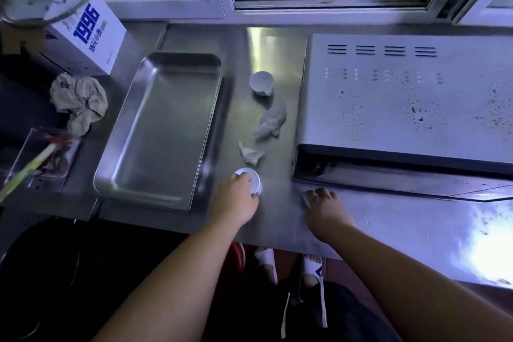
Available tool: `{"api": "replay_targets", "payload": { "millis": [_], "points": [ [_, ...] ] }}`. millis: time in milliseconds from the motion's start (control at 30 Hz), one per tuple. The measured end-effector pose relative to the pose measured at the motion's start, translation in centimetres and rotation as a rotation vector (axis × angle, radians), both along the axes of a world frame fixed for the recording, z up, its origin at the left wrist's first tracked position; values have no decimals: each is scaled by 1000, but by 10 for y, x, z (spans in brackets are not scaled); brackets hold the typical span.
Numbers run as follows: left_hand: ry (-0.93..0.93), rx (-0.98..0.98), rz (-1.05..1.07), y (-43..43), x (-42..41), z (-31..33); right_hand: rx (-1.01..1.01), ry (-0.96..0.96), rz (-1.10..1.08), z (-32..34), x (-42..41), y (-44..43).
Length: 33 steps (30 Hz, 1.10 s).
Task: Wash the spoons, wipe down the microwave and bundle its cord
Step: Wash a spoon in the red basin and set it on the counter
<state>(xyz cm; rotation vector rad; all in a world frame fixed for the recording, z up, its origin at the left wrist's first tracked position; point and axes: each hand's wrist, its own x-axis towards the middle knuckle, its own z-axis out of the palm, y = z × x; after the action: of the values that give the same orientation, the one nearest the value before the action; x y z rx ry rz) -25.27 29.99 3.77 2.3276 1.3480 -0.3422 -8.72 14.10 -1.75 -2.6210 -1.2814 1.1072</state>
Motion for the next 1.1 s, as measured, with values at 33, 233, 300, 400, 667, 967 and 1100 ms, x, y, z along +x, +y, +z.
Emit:
{"api": "replay_targets", "payload": {
  "millis": [33,233,300,400,667,967,1100],
  "points": [
    [3,0,-6,6,3,-2,-10,-1,4,-2,-1,3],
    [16,-4,-66,48,19,-19,-46,-47,-27,-14,-9,18],
    [7,16,-102,63,22,-28,-44,-51,-54,-17,-11,23],
    [-62,-3,-133,82,26,-40,-48,-74,-74,-18,-13,28],
    [-108,-109,-174,109,46,-55,-31,-82,-55,-18,-18,29],
    [-59,-134,-262,113,58,-71,138,-25,-146,-9,-34,24],
    [-37,-131,-254,119,66,-77,172,-25,-195,-7,-41,33]
  ]
}}
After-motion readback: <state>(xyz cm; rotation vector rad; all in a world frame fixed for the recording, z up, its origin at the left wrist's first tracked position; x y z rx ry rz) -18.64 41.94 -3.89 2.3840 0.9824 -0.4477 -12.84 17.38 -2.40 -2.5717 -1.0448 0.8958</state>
